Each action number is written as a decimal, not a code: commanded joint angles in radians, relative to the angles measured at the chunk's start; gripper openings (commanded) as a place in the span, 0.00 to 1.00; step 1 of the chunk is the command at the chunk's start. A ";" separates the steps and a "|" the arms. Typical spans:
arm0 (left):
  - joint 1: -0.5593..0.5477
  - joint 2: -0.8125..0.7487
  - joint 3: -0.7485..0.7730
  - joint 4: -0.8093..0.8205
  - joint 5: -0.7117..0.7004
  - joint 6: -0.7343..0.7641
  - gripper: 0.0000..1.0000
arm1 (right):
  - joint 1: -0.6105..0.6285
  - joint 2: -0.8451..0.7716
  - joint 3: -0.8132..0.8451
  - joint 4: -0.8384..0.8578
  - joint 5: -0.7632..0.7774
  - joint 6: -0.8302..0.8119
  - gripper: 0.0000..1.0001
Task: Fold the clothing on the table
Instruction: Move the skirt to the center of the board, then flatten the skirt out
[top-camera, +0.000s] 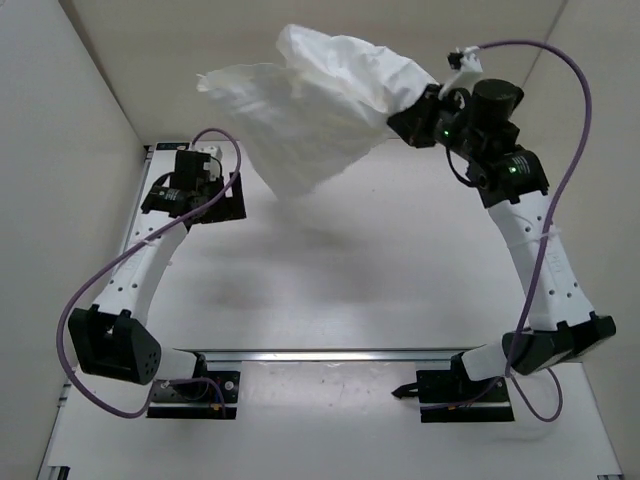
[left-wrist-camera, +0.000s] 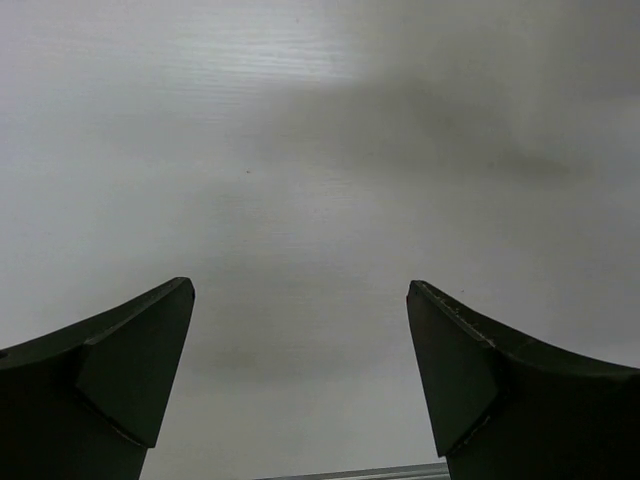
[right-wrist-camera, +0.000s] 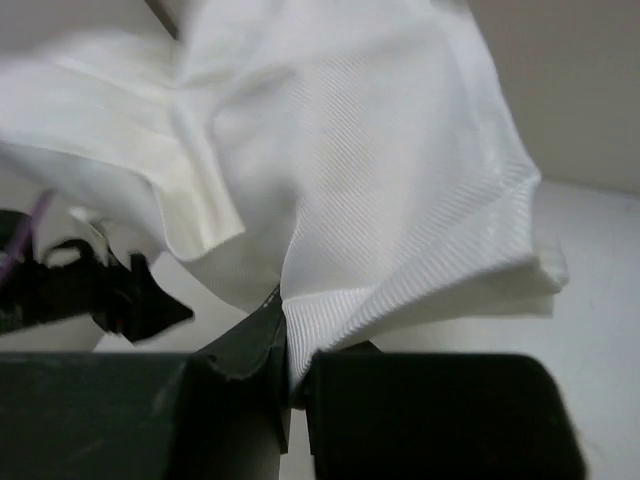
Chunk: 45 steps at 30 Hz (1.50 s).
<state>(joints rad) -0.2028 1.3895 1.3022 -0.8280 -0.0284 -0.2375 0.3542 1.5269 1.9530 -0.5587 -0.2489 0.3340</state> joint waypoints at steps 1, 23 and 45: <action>0.020 -0.093 0.081 0.017 0.019 -0.034 0.99 | -0.119 -0.002 -0.290 0.061 -0.127 0.063 0.00; -0.187 -0.149 -0.171 0.214 0.217 -0.036 0.99 | -0.225 -0.201 -0.882 0.082 -0.053 -0.041 0.99; -0.590 0.008 -0.477 0.524 0.297 -0.315 0.99 | -0.175 -0.099 -1.154 0.201 0.026 -0.096 0.83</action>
<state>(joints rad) -0.7860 1.4254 0.8253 -0.3130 0.2607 -0.5301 0.1658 1.4338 0.7433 -0.4103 -0.2821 0.2802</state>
